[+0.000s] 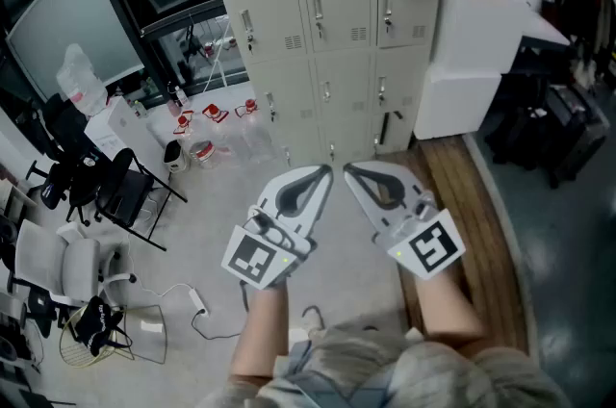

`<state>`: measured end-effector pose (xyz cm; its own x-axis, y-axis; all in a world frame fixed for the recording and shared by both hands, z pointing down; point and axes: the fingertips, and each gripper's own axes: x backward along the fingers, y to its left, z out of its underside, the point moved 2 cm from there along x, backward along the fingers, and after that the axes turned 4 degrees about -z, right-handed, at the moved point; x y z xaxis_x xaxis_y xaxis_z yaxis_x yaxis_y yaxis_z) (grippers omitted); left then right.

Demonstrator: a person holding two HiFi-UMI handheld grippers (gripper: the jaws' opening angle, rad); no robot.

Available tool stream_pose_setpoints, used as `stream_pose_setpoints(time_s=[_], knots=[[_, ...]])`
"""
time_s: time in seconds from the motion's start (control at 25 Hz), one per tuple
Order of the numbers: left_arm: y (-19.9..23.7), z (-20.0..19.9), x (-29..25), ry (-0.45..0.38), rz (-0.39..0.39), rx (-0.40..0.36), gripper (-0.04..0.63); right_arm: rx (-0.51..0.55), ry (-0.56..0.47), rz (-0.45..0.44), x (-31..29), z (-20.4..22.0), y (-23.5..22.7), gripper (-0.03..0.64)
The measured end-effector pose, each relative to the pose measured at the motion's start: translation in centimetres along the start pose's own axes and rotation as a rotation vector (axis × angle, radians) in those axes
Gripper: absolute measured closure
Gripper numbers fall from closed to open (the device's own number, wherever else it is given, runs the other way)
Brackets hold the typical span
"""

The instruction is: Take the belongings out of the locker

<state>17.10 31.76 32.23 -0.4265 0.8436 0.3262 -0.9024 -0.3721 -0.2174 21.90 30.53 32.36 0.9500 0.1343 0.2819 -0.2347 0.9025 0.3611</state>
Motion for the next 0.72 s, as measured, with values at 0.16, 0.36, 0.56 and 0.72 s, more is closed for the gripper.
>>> stream_pose_setpoints(time_s=[0.16,0.36,0.56,0.72], knots=[[1.5,0.3,-0.1,-0.007,0.013,0.008,0.594,0.022,-0.009,-0.006,-1.7,0.4,-0.2,0.614],[4.0,1.1,-0.7,0.001,0.041,0.005,0.594,0.032,0.012,-0.010,-4.1,1.3,-1.1,0.614],[7.6,1.8,-0.9,0.017,0.073,-0.013,0.594,0.052,0.010,-0.005,-7.7,2.1,-2.1,0.614],[11.0,2.1,-0.9,0.003,0.098,-0.020,0.593,0.072,0.013,-0.008,-10.9,3.2,-2.5,0.614]])
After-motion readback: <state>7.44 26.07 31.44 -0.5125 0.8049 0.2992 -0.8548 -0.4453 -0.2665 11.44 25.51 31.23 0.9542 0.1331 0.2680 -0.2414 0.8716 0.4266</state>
